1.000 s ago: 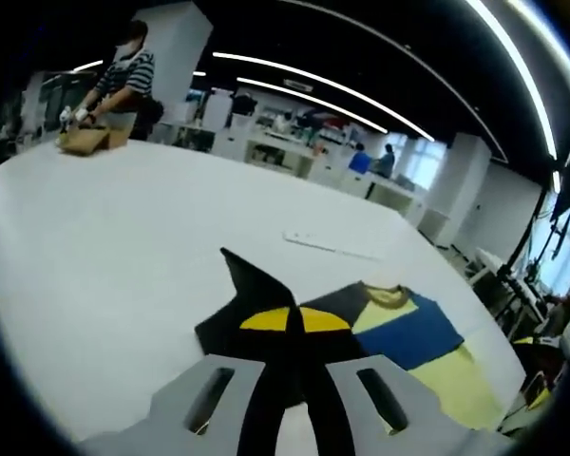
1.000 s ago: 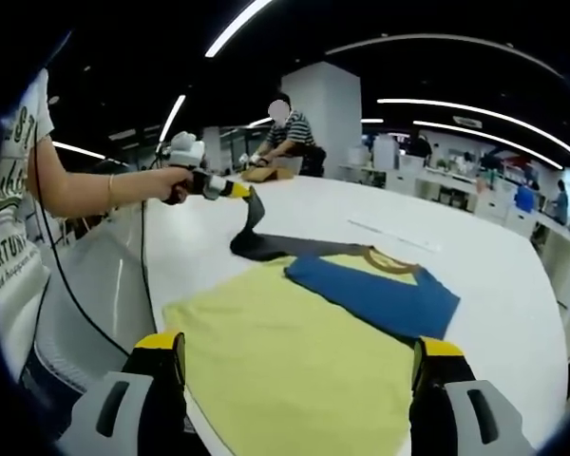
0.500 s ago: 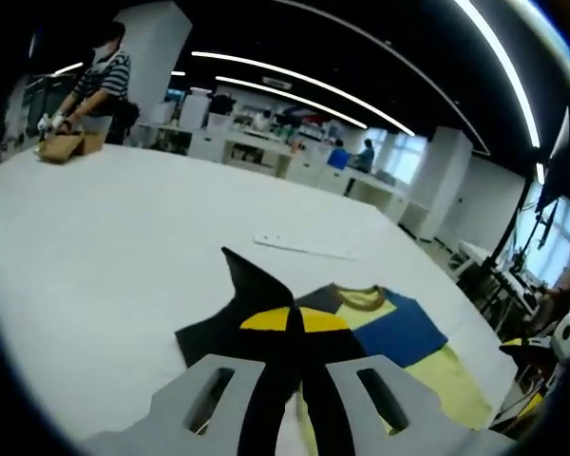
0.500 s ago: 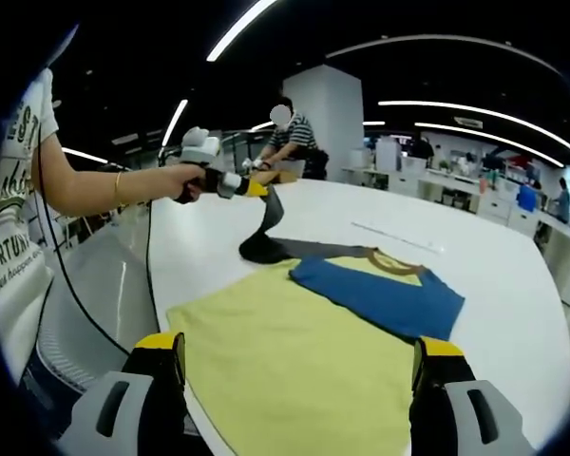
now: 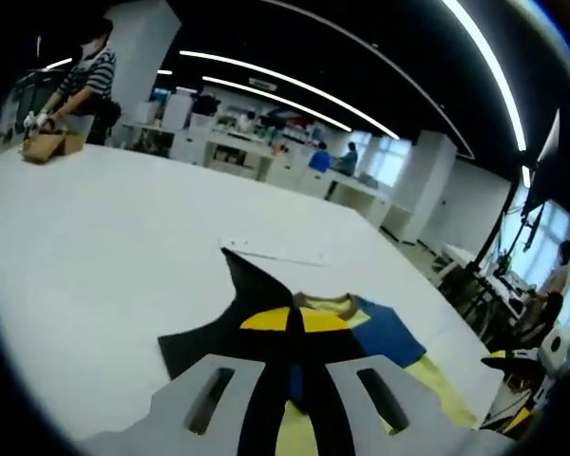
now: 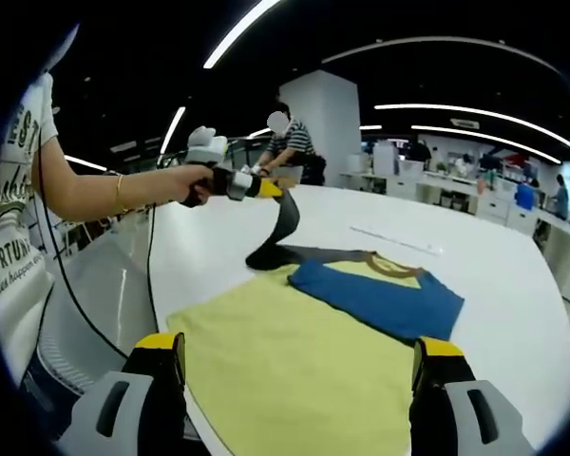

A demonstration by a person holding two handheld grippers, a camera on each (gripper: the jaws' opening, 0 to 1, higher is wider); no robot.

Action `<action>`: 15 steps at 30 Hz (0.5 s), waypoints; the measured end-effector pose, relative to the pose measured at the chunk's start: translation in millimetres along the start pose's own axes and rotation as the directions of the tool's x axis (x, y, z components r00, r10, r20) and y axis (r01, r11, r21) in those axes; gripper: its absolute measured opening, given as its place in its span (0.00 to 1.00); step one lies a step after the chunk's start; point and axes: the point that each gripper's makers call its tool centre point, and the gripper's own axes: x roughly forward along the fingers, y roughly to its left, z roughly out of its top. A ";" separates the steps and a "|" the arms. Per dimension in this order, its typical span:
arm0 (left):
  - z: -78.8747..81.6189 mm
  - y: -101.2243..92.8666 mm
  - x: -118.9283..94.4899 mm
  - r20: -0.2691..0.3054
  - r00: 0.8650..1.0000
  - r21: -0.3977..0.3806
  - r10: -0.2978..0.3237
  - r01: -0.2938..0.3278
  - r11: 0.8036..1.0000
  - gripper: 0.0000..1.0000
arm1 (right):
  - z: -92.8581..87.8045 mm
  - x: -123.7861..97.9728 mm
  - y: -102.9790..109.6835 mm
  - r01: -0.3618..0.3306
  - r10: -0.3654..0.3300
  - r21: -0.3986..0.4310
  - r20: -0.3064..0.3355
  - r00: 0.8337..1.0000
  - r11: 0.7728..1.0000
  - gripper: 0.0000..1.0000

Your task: Fold the garment on the visible template until the final outline fits inside the template.

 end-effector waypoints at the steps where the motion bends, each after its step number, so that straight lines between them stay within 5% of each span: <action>1: 0.4 -2.5 1.4 -0.001 1.000 0.004 -0.005 0.005 1.000 0.00 | -0.4 -0.1 -0.2 0.001 -0.001 -0.002 -0.002 1.000 1.000 0.99; 15: 6.7 -43.3 24.2 0.007 0.996 0.007 -0.091 0.091 0.996 0.00 | -5.5 -1.0 -5.1 0.014 -0.014 -0.005 -0.014 1.000 1.000 0.99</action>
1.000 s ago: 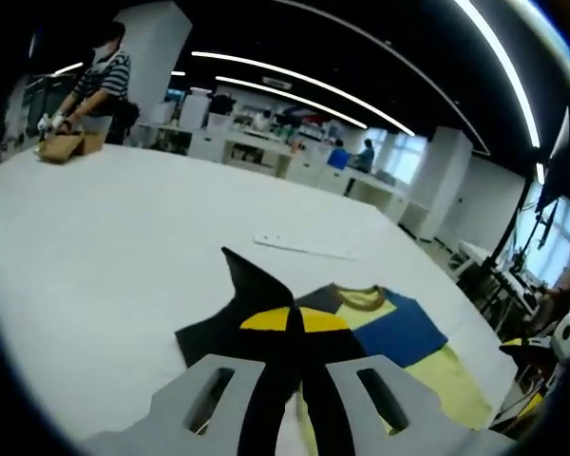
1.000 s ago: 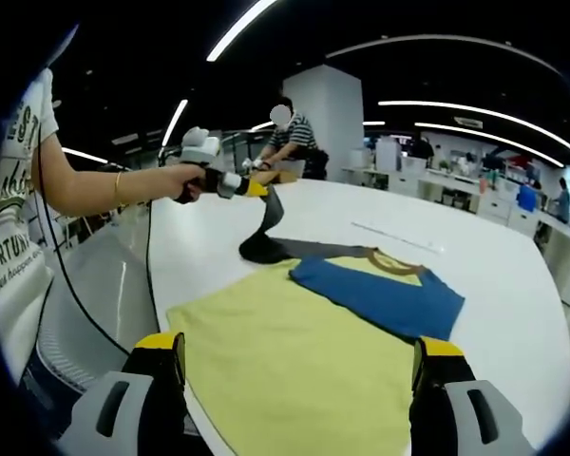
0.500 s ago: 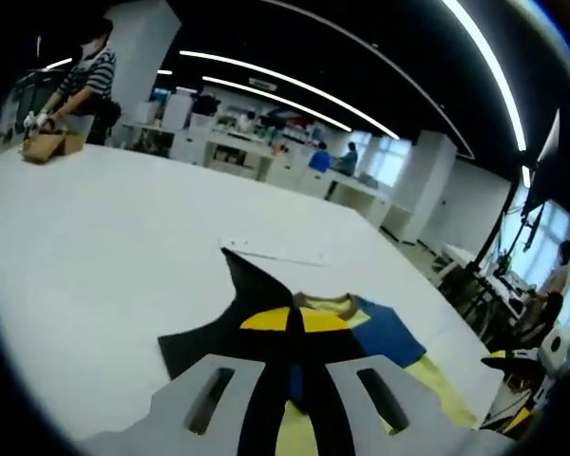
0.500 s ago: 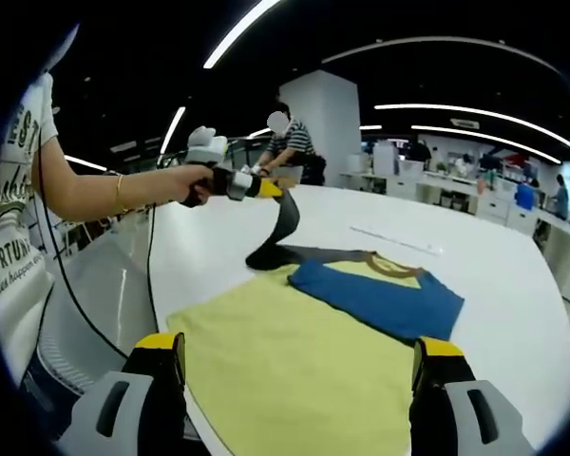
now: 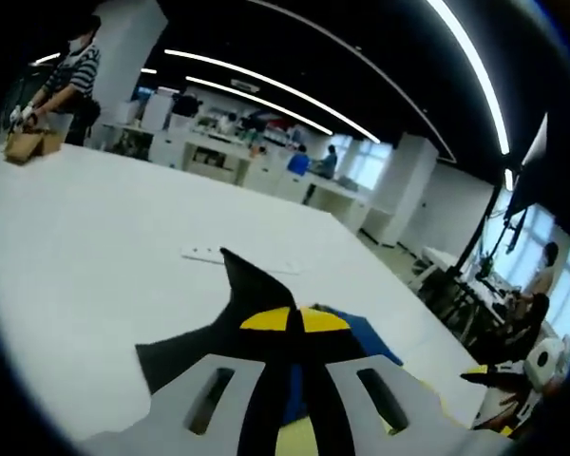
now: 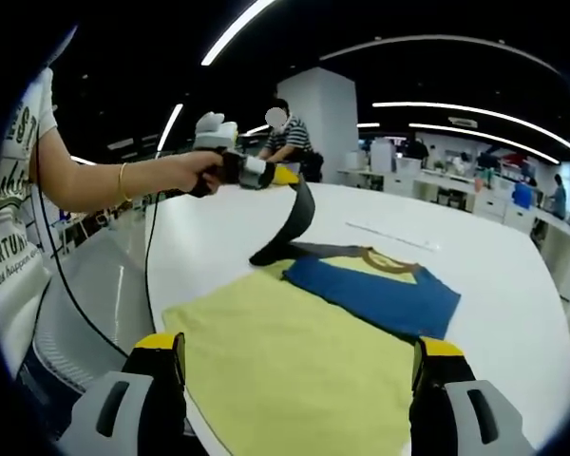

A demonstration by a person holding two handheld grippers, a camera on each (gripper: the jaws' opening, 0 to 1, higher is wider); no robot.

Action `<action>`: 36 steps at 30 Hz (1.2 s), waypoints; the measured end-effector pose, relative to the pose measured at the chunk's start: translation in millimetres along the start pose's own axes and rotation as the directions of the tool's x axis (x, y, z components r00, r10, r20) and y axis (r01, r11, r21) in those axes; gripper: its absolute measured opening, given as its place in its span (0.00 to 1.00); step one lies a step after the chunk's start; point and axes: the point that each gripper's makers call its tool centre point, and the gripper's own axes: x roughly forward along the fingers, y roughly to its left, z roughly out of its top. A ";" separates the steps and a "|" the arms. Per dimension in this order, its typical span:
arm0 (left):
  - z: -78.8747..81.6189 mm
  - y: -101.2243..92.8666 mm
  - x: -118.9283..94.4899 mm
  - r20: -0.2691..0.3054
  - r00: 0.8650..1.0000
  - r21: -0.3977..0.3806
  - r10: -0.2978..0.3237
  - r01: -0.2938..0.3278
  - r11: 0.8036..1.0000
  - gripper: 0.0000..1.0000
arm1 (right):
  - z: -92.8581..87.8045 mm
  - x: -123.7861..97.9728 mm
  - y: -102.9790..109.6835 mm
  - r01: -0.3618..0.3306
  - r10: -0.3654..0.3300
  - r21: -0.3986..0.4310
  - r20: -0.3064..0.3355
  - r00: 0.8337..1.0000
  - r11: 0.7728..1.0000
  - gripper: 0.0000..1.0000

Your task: Fold the garment on the visible template until the final outline fits inside the template.

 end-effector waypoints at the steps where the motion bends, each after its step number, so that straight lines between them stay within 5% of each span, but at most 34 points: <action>1: -0.6 -3.4 2.4 -0.005 1.000 0.004 -0.005 0.005 1.000 0.00 | -0.2 0.0 -0.1 0.000 0.000 -0.002 -0.001 1.000 1.000 0.99; 18: 1.0 -51.1 31.7 0.002 0.994 0.028 -0.110 0.110 0.994 0.00 | -8.7 -2.9 -3.2 0.009 -0.009 0.011 -0.017 1.000 1.000 0.99; 36: -22.2 -105.6 70.2 -0.014 0.977 0.093 -0.211 0.211 0.973 0.00 | -14.5 -7.9 -10.5 0.024 -0.023 0.026 -0.023 0.999 0.999 0.99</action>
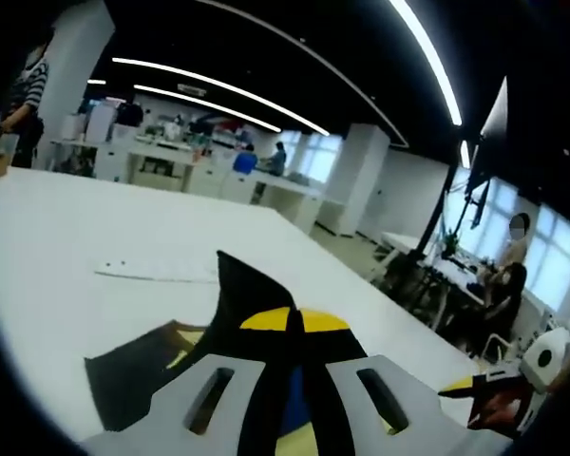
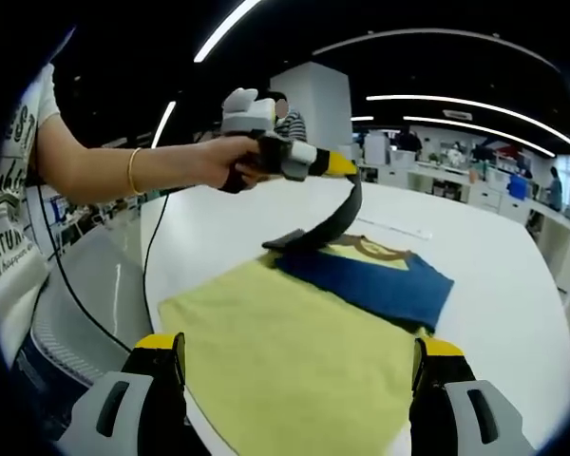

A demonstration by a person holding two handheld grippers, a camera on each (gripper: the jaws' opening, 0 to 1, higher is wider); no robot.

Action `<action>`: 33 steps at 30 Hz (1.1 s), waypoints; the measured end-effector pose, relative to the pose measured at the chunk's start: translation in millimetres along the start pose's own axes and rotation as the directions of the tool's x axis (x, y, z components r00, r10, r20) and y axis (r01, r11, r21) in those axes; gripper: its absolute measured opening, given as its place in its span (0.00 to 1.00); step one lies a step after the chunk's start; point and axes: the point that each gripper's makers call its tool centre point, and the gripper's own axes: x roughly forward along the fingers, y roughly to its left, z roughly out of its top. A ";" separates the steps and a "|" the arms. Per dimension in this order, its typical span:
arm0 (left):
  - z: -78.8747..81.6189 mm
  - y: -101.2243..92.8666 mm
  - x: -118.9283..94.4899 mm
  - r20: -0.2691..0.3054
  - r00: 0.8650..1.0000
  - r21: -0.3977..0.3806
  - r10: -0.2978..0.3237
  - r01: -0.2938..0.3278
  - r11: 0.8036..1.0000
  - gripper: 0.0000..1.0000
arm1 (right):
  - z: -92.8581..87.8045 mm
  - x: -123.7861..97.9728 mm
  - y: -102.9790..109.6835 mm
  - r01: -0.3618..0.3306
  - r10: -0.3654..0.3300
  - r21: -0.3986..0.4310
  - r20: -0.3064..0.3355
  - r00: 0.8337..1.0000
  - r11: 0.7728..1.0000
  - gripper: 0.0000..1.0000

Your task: Fold the garment on the visible template until the final outline fits inside the template.

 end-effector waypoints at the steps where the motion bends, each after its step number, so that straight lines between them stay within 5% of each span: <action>1: -0.9 -0.9 1.8 -0.001 1.000 0.000 -0.004 0.004 1.000 0.00 | -0.2 -0.7 -0.7 0.002 -0.002 0.001 0.000 1.000 1.000 0.99; 14: -19.9 -22.4 22.0 -0.047 0.996 0.041 -0.079 0.081 0.996 0.00 | -6.5 -2.4 -2.8 0.016 -0.016 0.017 -0.013 1.000 1.000 0.99; 33: -67.5 -63.6 46.9 -0.172 0.967 0.115 -0.186 0.207 0.972 0.00 | -16.3 -6.1 -6.4 0.040 -0.039 0.045 -0.024 0.999 0.998 0.99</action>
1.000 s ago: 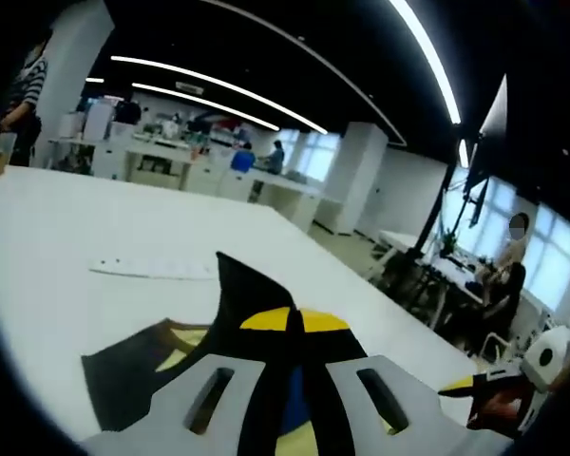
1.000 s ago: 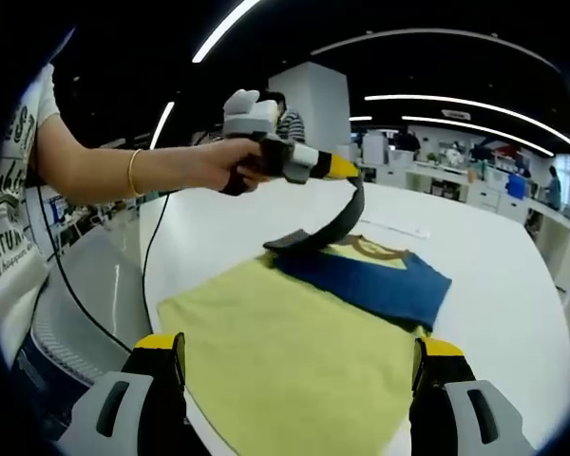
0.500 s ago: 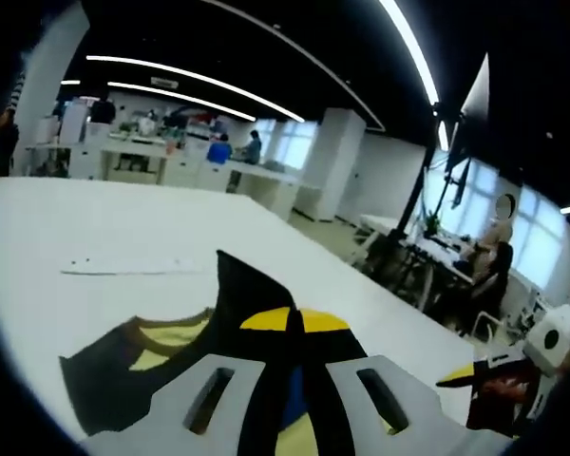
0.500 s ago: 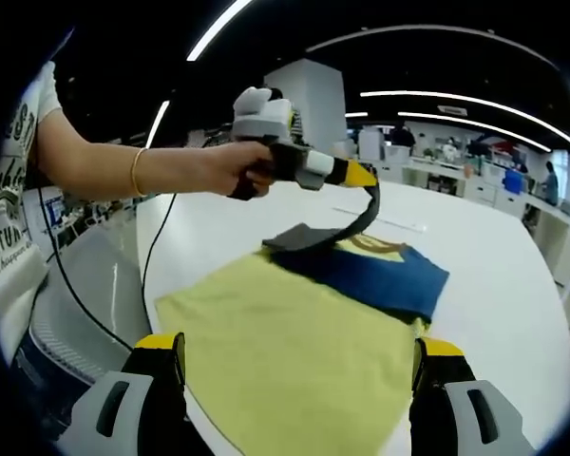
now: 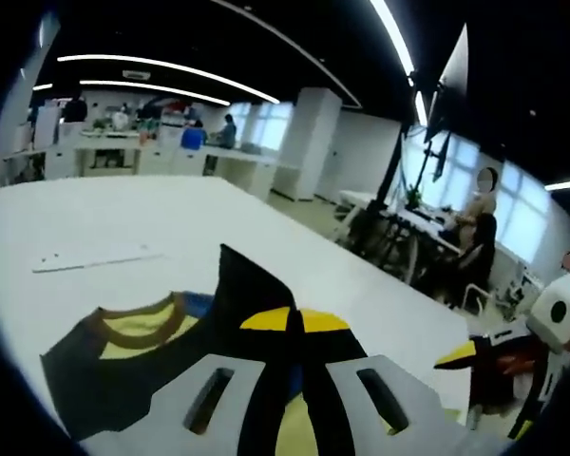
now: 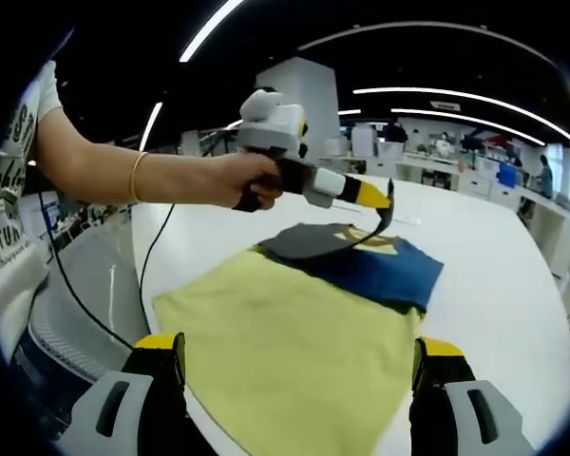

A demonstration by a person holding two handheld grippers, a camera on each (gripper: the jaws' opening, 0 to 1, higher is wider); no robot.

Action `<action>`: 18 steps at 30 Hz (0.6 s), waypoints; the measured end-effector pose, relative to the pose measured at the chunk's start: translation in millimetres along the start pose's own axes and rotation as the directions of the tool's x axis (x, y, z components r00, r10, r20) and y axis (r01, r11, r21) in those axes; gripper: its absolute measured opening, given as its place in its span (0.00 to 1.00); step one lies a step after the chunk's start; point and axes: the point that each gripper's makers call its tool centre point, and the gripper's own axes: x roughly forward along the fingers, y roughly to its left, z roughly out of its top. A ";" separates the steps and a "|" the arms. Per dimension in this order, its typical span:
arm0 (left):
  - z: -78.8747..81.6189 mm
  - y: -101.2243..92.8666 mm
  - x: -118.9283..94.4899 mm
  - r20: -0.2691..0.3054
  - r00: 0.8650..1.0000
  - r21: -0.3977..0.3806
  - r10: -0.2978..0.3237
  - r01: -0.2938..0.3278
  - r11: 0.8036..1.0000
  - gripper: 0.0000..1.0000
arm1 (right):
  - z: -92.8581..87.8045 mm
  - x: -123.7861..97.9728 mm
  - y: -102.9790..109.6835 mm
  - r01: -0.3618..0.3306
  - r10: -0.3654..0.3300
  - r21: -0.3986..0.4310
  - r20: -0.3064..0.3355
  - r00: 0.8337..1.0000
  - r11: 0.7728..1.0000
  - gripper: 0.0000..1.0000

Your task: Fold the garment on the visible template until the final outline fits inside the template.

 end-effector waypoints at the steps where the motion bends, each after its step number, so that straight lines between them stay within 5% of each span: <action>1: -2.1 -1.8 1.5 -0.006 1.000 0.003 -0.004 0.004 1.000 0.00 | -0.6 0.1 0.1 0.000 0.000 0.001 -0.001 1.000 1.000 0.99; 18: -50.7 6.7 26.4 -0.105 0.994 -0.053 0.019 -0.025 0.998 0.01 | -4.5 0.2 -2.5 0.005 -0.005 0.021 0.000 1.000 1.000 0.99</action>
